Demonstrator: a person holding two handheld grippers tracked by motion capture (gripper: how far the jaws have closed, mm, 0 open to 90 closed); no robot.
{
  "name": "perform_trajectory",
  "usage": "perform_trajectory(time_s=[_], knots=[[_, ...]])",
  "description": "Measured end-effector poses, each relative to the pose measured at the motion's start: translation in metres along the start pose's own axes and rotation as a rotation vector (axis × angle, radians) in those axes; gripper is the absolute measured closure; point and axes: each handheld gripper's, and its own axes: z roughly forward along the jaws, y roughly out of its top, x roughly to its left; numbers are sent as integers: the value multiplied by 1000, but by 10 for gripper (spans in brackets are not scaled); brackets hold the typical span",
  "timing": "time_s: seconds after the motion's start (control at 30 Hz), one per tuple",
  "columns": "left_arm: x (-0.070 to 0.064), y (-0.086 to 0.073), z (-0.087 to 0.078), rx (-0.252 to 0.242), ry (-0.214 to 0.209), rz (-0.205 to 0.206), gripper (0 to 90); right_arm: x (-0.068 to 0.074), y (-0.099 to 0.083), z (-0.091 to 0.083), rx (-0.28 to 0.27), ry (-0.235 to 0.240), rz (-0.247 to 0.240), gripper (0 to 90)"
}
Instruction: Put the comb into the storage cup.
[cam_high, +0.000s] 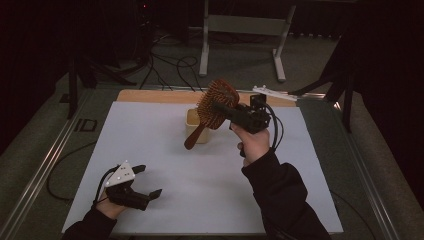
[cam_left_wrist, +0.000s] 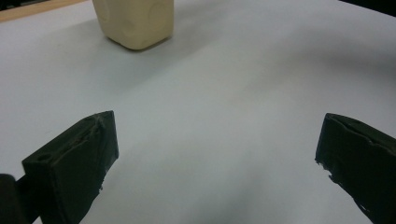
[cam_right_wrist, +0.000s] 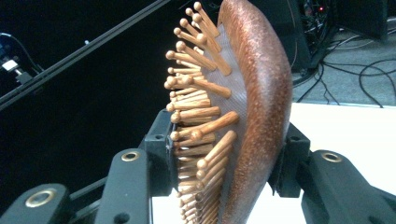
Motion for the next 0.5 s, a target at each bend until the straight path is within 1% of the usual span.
perform_trajectory(time_s=[0.13,0.23,0.37,0.5], knots=[[0,-1,-1,-10,11,10,0,-3,7,3,-6,-13,-8,523],[1,-2,-1,-12,9,7,0,-4,12,4,-13,-19,-7,523],[1,-3,-1,-18,14,9,0,-6,21,3,-32,-37,-19,523],[3,-3,-2,-34,18,4,0,-9,29,1,-52,-45,-19,524]])
